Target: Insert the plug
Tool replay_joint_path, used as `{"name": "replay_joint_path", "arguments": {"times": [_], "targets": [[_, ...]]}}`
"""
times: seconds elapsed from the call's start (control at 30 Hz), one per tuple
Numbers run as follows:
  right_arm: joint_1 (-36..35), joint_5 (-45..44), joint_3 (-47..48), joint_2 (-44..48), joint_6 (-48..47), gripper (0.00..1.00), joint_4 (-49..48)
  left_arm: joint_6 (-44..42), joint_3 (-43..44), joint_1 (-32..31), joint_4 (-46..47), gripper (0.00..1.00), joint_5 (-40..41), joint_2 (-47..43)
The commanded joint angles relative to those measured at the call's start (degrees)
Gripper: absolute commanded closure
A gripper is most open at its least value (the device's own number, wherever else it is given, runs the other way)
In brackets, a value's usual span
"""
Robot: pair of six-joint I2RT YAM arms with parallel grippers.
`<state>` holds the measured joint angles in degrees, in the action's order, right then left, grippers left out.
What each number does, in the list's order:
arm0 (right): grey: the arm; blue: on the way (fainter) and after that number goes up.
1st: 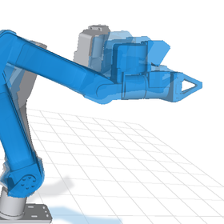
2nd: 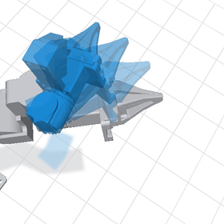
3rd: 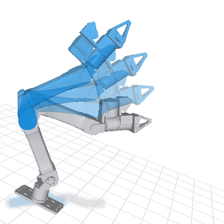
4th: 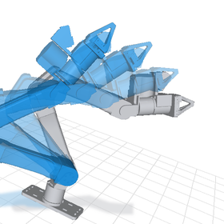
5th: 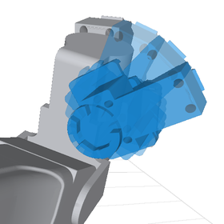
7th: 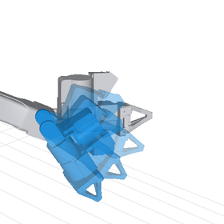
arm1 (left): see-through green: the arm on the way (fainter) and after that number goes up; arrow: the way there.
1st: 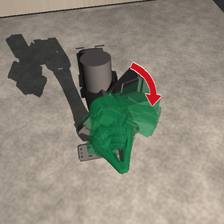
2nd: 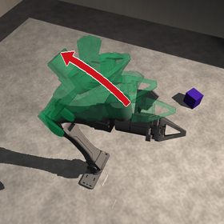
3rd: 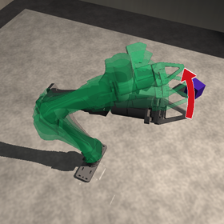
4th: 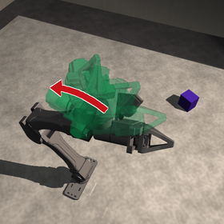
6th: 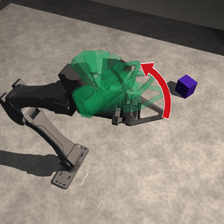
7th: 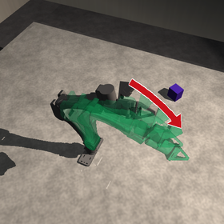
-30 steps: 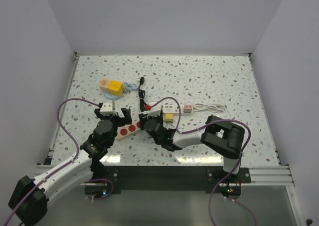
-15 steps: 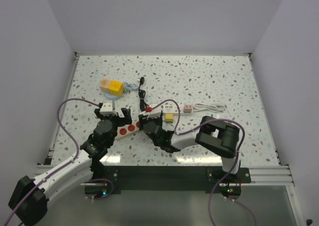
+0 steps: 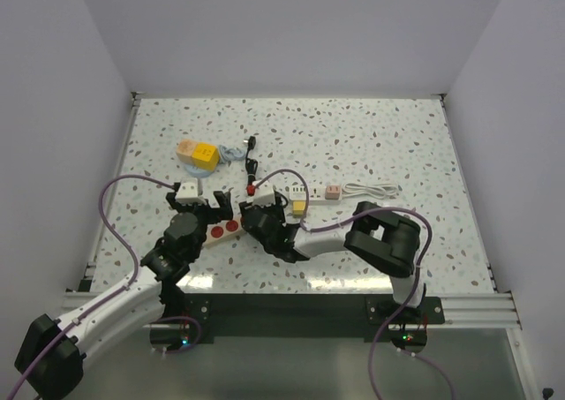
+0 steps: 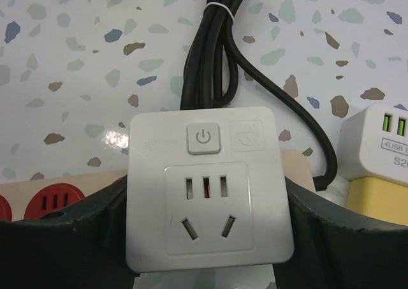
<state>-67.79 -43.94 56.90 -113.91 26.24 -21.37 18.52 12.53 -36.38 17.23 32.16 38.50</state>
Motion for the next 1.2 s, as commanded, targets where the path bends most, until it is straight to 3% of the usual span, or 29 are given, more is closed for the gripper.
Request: {"name": "replay_joint_path", "arguments": {"times": [0.0, 0.63, 0.9, 0.93, 1.07, 1.17], "targets": [[0.6, 15.4, -3.1, -8.4, 0.4, 1.0, 25.6, 0.6, 1.4, 0.4, -1.0, 0.0, 0.2, -0.7], [7.8, 8.9, 7.2, -9.0, -8.2, 1.0, 19.4, 0.5, 1.9, 0.4, -1.3, 0.0, 1.6, -1.0], [9.2, 13.3, 7.8, -5.6, -9.3, 1.0, 18.1, 0.5, 1.8, 0.4, -1.2, 0.0, 1.1, -0.8], [9.3, 14.2, 7.3, -3.9, -9.5, 0.97, 18.1, 0.5, 1.8, 0.4, -1.2, 0.0, 1.1, -0.8], [9.2, 16.6, 5.3, 0.4, -10.0, 0.58, 17.5, 0.5, 1.9, 0.4, -1.2, 0.0, 1.2, -0.8], [9.2, 17.7, 3.7, 3.6, -10.2, 0.43, 16.4, 0.5, 1.9, 0.4, -1.3, 0.0, 1.1, -0.8]]}}
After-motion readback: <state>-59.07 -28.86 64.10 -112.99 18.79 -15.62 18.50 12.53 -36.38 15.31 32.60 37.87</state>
